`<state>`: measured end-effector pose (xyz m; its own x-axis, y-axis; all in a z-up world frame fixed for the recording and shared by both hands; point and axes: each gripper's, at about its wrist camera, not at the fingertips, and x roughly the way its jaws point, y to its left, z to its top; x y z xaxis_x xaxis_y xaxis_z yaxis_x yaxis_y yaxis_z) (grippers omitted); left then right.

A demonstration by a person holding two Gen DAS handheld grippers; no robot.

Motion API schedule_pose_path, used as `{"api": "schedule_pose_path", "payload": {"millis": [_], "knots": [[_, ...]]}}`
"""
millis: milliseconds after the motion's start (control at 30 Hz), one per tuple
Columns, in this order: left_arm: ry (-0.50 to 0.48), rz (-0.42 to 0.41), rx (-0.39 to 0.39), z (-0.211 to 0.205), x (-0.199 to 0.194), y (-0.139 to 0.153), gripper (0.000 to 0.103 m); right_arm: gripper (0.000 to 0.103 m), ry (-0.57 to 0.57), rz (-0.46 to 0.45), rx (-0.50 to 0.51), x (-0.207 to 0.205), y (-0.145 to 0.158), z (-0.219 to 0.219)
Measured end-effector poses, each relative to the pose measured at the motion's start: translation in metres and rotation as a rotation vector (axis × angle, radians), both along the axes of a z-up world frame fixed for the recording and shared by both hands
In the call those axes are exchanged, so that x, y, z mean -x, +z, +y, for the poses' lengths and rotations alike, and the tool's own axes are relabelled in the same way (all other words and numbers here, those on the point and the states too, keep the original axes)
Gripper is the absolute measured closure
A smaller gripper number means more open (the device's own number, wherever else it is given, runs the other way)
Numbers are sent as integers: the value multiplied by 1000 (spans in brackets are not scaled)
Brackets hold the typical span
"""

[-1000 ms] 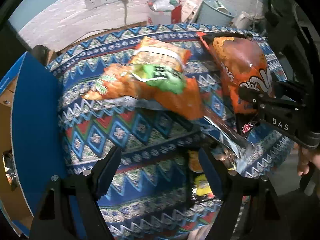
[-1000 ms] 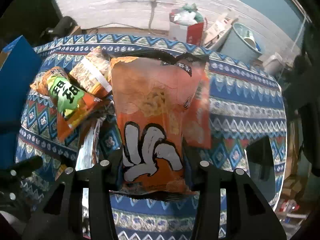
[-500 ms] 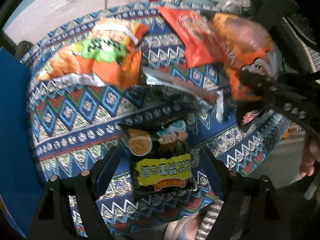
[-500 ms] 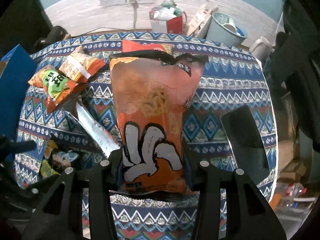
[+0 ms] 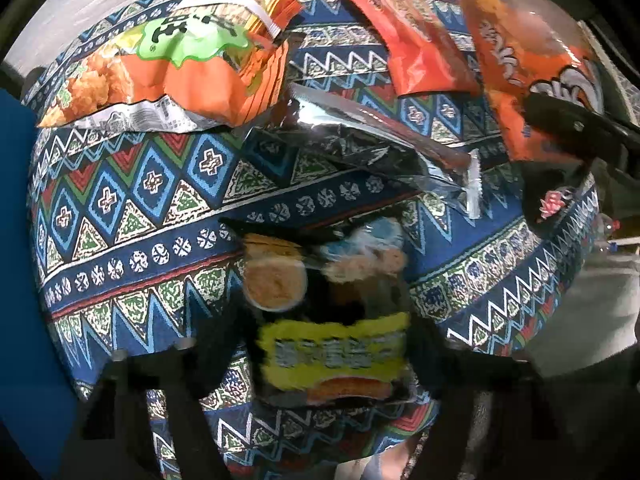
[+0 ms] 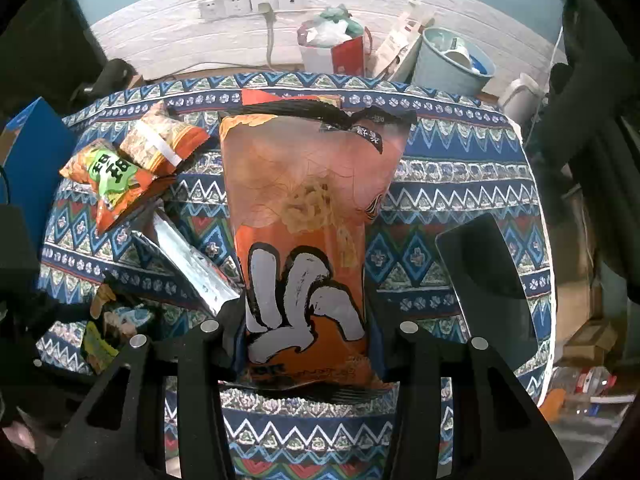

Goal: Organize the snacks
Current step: 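Lift both bags and carry them over the cardboard box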

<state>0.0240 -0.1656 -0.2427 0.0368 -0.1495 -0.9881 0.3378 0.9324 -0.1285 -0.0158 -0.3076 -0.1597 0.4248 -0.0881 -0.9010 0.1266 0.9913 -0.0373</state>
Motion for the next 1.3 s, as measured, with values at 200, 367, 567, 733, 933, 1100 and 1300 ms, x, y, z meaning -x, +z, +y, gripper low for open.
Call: {"api": "schedule_pose_path", "payload": {"millis": [200,367,567,733,933,1100,1300], "knots": [[-20,-56,-9,17,5,17,43,59,8,-11,11,-2,3,4],[-28,-121,-27,25,6,39,43,59,16,-21,19,-3,7,8],[-29,-211,-63,35,9,67,43,59,28,-37,33,-5,15,16],[-24,-294,-78,43,9,95,43,59,42,-58,39,-7,24,26],[-18,-381,-89,58,9,121,43,59,69,-105,34,-11,43,43],[1,-437,-90,70,4,135,43,59,101,-139,25,-14,59,62],[34,-474,-78,92,3,154,43,59,137,-168,13,-19,74,86]]}}
